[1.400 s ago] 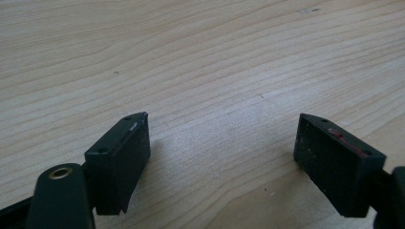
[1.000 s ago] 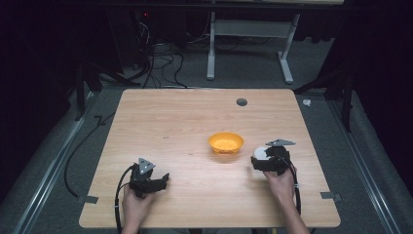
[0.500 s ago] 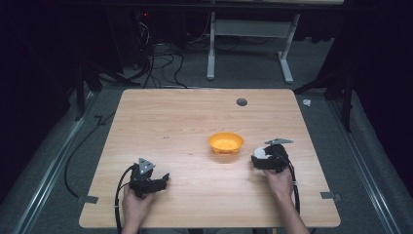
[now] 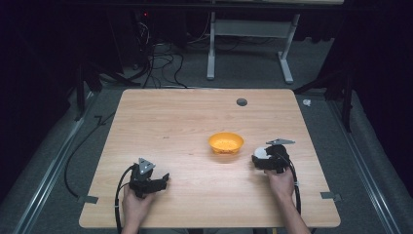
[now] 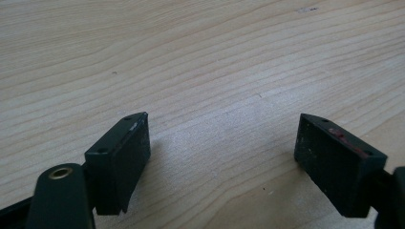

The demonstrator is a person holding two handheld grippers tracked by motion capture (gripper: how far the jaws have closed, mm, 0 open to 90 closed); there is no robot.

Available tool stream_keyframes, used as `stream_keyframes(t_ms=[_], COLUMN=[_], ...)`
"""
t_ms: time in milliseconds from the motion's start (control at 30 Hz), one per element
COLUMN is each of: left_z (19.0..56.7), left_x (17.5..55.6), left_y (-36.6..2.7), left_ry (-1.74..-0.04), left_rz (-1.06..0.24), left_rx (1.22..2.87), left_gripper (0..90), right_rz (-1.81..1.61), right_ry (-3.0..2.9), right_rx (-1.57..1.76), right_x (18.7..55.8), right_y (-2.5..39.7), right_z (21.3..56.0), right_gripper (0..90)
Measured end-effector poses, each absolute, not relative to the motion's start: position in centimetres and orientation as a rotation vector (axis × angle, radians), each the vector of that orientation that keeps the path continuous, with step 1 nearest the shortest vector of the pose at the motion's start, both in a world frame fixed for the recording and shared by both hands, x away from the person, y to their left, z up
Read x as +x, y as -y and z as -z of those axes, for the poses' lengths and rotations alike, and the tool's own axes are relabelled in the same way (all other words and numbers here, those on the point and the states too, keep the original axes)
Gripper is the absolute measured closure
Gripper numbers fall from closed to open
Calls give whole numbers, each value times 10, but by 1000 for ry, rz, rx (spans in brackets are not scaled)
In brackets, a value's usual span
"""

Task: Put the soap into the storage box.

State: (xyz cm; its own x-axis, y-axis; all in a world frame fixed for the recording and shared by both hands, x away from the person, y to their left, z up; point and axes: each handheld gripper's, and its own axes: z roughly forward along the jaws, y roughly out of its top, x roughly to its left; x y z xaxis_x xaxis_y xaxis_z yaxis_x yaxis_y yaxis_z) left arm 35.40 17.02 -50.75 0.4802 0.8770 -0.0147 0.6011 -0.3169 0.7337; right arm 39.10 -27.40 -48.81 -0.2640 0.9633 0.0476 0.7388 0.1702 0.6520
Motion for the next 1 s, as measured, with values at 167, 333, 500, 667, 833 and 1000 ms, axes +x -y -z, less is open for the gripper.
stream_keyframes(t_ms=[167,333,500,667,833,1000], left_z=[507,507,508,508,508,508], left_x=[354,354,354,354,354,354], left_y=[-170,-170,-170,-170,-170,-170], left_ry=[-1218,-1218,-1220,-1223,-1222,-1222], left_rz=[-514,-514,-513,-513,-512,-510], left_rx=[2040,2040,2039,2034,2034,2036], left_gripper=[201,201,201,201,201,201], right_rz=[-851,-885,-931,-963,-990,-1018], right_ry=[-2057,-2056,-2068,-2085,-2093,-2113], right_rx=[1610,1594,1554,1535,1525,1477], right_x=[387,384,379,376,374,372], right_y=[275,276,273,270,266,259], right_z=[483,475,467,460,453,441], right_gripper=[239,239,239,240,240,240])
